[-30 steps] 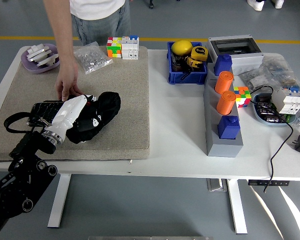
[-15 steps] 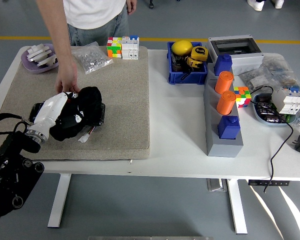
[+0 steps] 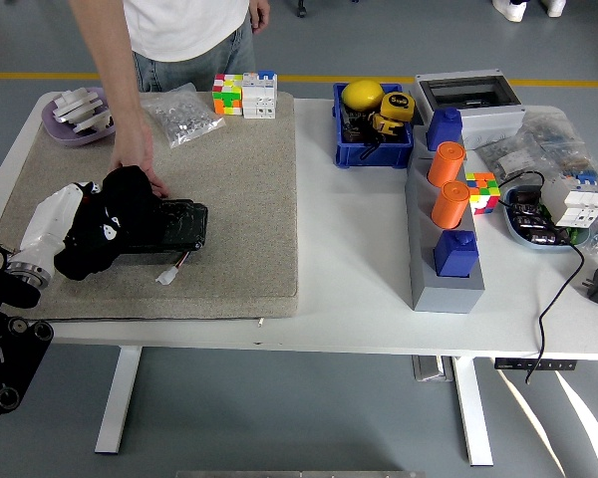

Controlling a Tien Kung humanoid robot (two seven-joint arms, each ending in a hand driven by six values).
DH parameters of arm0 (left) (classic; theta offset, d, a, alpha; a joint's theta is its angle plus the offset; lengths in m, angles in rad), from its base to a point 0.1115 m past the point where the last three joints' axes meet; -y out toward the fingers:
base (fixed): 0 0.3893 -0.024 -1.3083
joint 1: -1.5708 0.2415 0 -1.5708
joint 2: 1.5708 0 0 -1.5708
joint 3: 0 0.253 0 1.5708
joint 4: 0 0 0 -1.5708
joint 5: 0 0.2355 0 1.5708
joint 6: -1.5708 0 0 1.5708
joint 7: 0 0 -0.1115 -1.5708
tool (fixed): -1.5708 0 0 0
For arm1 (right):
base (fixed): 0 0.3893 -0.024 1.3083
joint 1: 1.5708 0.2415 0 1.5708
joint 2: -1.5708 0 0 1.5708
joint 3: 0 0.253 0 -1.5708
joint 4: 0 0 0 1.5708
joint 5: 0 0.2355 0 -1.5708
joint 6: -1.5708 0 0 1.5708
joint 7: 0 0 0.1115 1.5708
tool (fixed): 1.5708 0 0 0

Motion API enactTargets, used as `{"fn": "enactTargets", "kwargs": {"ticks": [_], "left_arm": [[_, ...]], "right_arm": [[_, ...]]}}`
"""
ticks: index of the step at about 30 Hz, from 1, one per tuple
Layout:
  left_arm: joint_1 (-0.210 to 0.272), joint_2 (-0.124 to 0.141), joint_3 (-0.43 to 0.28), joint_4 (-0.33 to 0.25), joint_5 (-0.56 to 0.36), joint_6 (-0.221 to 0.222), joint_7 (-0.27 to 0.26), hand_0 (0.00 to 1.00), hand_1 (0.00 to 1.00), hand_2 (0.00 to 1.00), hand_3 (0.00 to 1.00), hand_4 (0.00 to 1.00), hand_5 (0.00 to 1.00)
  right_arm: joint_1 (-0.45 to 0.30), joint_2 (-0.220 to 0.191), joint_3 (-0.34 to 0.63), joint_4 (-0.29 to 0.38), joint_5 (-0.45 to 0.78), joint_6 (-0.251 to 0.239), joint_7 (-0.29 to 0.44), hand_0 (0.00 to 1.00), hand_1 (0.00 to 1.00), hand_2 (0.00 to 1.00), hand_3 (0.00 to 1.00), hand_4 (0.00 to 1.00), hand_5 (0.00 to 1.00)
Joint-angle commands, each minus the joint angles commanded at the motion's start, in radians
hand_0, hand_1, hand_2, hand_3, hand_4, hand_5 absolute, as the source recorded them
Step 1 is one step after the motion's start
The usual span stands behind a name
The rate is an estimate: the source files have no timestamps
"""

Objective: Pick the rag up,wipe the panel,place it on the desk

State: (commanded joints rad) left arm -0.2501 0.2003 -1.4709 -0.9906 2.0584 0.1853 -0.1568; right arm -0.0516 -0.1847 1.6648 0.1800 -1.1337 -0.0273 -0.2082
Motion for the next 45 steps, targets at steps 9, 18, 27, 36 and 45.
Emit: {"fn": "enactTargets", "kwargs": {"ticks": [9, 18, 27, 36, 45], "left_arm": [[-0.012, 0.020, -0.088, 0.048, 0.008, 0.004, -0.015, 0.305, 0.170, 0.562, 0.372, 0.002, 0.002], [-0.017, 0.026, -0.153, 0.083, 0.020, 0.004, -0.018, 0.305, 0.171, 0.563, 0.372, 0.002, 0.002], [-0.015, 0.027, -0.178, 0.094, 0.016, 0.008, -0.023, 0.301, 0.176, 0.562, 0.373, 0.002, 0.002], [-0.012, 0.010, -0.143, 0.069, 0.013, 0.010, -0.019, 0.301, 0.177, 0.560, 0.373, 0.002, 0.002], [-0.004, -0.014, -0.053, 0.012, 0.008, 0.005, -0.004, 0.300, 0.178, 0.559, 0.374, 0.002, 0.002]], "right_arm": [[0.000, 0.001, -0.004, 0.000, 0.006, 0.003, -0.001, 0.755, 0.627, 0.683, 0.619, 0.998, 0.509], [0.003, 0.003, -0.009, 0.000, 0.019, 0.004, 0.000, 0.758, 0.627, 0.683, 0.620, 0.998, 0.511], [0.003, 0.003, -0.018, 0.000, 0.034, 0.005, 0.002, 0.756, 0.627, 0.685, 0.622, 0.998, 0.514], [0.006, 0.005, -0.019, 0.000, 0.038, 0.005, 0.006, 0.756, 0.627, 0.685, 0.624, 0.998, 0.515], [0.003, 0.004, -0.016, 0.000, 0.038, 0.005, 0.004, 0.756, 0.627, 0.685, 0.624, 0.998, 0.517]]}}
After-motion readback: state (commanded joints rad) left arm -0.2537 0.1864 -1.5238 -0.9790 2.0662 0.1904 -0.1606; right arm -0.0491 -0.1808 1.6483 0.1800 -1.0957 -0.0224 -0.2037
